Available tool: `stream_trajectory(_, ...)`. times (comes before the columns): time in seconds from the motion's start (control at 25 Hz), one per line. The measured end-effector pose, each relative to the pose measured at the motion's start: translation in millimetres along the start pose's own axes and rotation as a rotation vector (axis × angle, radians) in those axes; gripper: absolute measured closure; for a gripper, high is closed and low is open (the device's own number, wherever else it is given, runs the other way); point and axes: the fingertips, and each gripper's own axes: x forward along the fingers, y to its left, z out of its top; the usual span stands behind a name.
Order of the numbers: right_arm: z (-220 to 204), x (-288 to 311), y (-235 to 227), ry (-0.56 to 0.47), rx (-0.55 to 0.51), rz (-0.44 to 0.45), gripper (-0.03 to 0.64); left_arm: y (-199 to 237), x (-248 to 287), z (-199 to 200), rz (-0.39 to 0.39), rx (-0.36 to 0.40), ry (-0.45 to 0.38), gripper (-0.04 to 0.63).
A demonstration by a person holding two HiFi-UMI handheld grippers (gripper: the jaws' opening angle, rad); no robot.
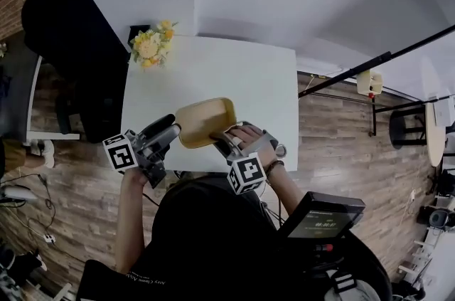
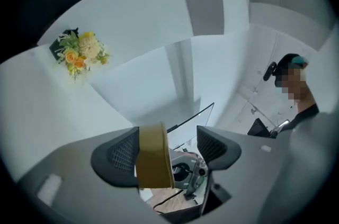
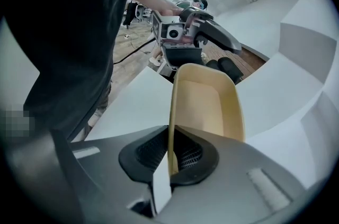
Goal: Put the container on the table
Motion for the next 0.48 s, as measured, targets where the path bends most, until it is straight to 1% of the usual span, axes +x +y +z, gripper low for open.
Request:
stream_trajectory(0.08,2.8,3.6,4.5,0.005,0.004,0.007,0.583,4.3,-2.8,-0.8,-0.005,-0.017,-0.003,0.275)
stream_trajectory(0.24,-3.7,7.1,7.0,0.037,0.032,0.003,0.584,14.9,-4.3,-7.2,0.034,-0.001,0.036,0.266)
stream_trajectory(0.36,-8.8,4.8,2.4,0.058,0.036,-0.014,0.584,21.1,-4.3,-7.1,0.046,-0.039,0.023,0.259)
stream_trajectory(0.48,-7.0,5.5,-1.2,0.06,0.032,-0.022,0.584,31.0,-6.9,-8.7,0.061,-0.058,0.024,0.258)
